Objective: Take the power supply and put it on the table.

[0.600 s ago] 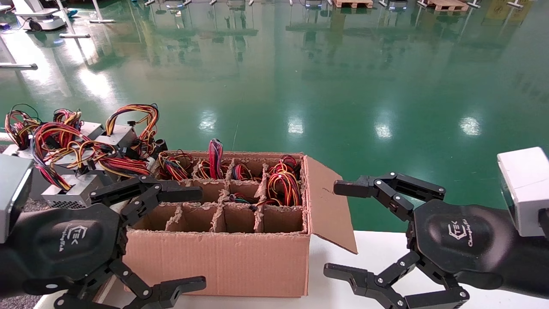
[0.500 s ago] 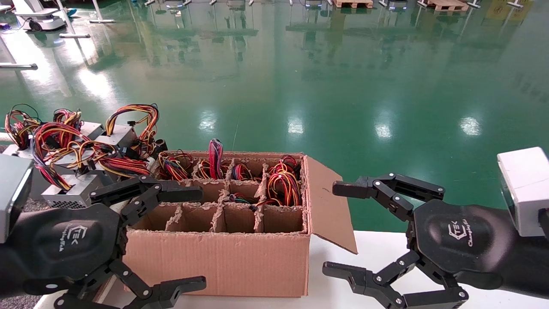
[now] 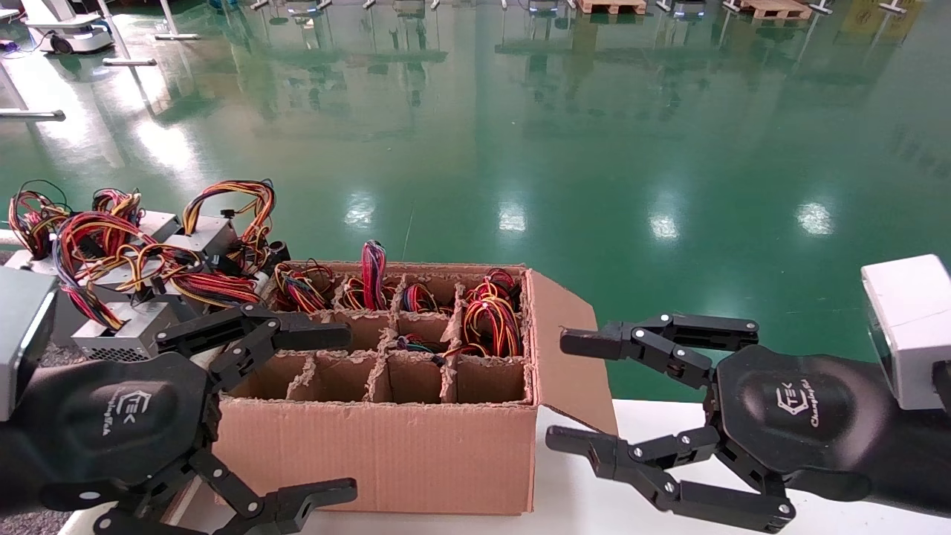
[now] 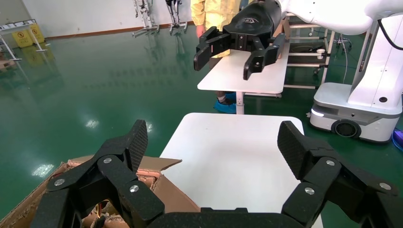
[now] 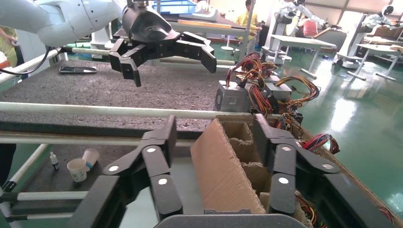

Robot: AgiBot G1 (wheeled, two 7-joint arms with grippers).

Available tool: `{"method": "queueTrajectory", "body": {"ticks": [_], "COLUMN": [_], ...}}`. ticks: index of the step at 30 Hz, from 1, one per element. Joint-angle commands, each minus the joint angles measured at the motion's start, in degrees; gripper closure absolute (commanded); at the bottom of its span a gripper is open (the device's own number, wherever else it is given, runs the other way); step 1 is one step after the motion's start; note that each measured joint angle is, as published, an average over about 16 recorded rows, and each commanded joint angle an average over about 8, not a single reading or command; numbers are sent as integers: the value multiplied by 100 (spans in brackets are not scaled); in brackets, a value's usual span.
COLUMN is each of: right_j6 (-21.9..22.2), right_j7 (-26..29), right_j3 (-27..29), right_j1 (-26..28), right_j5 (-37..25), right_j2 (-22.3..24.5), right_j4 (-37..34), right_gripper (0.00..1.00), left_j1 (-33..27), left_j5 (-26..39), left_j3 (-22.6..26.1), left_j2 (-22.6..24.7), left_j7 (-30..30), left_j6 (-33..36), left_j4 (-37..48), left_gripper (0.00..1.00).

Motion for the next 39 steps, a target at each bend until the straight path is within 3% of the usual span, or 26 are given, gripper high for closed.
{"method": "queueTrajectory", "body": {"ticks": [1,9,15,22,29,30,37,39], "right_j6": [0,0,0,0,0,0,0,0], "right_j7": [0,0,0,0,0,0,0,0], "right_j3": [0,0,0,0,0,0,0,0], "right_j1": [0,0,0,0,0,0,0,0], "right_j5": [0,0,0,0,0,0,0,0], "right_j2": [0,0,0,0,0,0,0,0], "right_j4": [0,0,0,0,0,0,0,0], "right_gripper": [100,100,100,100,100,92,5,0], "left_j1": [1,-117,-533,-1140,-1695,-1764,-2208,-2320], "left_j5": [-8,404,1096,1877,2216,2216,2233,2271], "left_j3": [-5,240,668,1043,1207,1214,1280,1293], "left_j2": [-4,124,552,1257,1916,1995,2444,2533], "left_j7": [19,-602,-1201,-880,-681,-719,-870,-761], "left_j6": [25,-600,-1181,-1515,-1773,-1786,-1801,-1852], "left_j4": [-13,313,801,1729,3046,3255,4641,4958], "left_gripper": [0,0,0,0,0,0,0,0]}}
